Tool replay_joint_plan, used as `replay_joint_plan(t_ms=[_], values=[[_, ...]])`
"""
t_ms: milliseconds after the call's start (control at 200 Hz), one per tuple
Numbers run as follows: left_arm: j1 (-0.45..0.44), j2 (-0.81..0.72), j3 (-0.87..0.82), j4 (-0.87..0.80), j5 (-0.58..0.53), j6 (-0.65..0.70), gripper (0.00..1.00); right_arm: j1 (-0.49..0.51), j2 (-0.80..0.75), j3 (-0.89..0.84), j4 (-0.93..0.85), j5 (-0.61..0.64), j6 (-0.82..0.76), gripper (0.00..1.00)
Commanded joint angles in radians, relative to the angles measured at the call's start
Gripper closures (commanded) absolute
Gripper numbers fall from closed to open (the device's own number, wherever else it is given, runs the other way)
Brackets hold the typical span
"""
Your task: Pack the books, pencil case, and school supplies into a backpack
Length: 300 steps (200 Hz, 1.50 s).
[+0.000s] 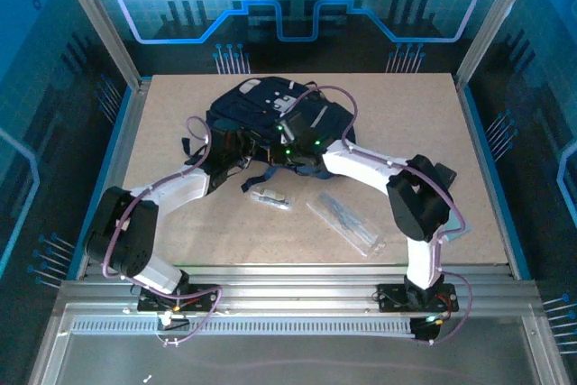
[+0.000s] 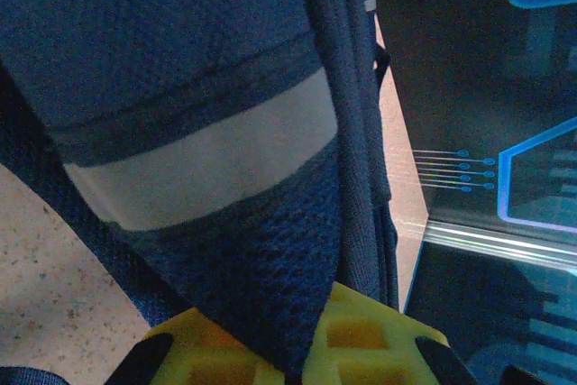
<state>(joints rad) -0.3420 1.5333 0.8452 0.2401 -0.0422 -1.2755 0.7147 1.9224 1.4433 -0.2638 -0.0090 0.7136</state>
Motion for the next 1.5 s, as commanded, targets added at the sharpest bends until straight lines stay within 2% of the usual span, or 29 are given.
replay_joint_plan(t_ms=[0,310,585,860,931,1041,1081,1106,1126,1146,1196,1226,1371,1496], values=[[0.042,0.008,0.047,0.068,0.045,0.05,1.0,-0.099,-0.002,-0.041,-0.103,-0.15,-0.003,1.0],[0.07,0.057,0.048,0.116,0.071,0.047,1.0,-0.124,-0.08,-0.136,-0.271,-0.142,-0.084,1.0],[0.151,0.096,0.092,0.086,0.143,0.113,1.0,-0.136,-0.144,-0.127,-0.513,0.071,-0.293,1.0],[0.229,0.214,0.236,0.023,0.259,0.239,1.0,-0.144,-0.181,-0.104,-0.626,0.239,-0.449,1.0],[0.241,0.271,0.288,0.023,0.295,0.262,1.0,-0.145,-0.177,-0.095,-0.614,0.215,-0.462,1.0],[0.248,0.37,0.395,0.004,0.381,0.287,1.0,-0.127,-0.154,-0.053,-0.557,0.087,-0.448,1.0],[0.248,0.396,0.423,0.0,0.412,0.283,0.87,-0.116,-0.142,-0.033,-0.527,0.036,-0.438,1.0],[0.248,0.403,0.431,-0.003,0.424,0.276,0.72,-0.109,-0.134,-0.02,-0.507,0.005,-0.429,1.0],[0.248,0.404,0.432,-0.005,0.429,0.273,0.55,-0.103,-0.127,-0.009,-0.491,-0.018,-0.421,1.0],[0.247,0.402,0.431,-0.012,0.431,0.268,0.43,-0.098,-0.118,0.004,-0.474,-0.04,-0.411,1.0],[0.247,0.385,0.424,-0.039,0.431,0.27,0.21,-0.087,-0.096,0.037,-0.435,-0.094,-0.386,1.0],[0.248,0.367,0.416,-0.064,0.429,0.281,0.13,-0.082,-0.082,0.056,-0.413,-0.122,-0.371,1.0],[0.247,0.24,0.324,-0.158,0.425,0.336,0.1,-0.073,-0.008,0.152,-0.324,-0.221,-0.31,1.0],[0.239,0.109,0.164,-0.148,0.409,0.301,0.09,-0.067,0.048,0.242,-0.286,-0.285,-0.278,1.0]])
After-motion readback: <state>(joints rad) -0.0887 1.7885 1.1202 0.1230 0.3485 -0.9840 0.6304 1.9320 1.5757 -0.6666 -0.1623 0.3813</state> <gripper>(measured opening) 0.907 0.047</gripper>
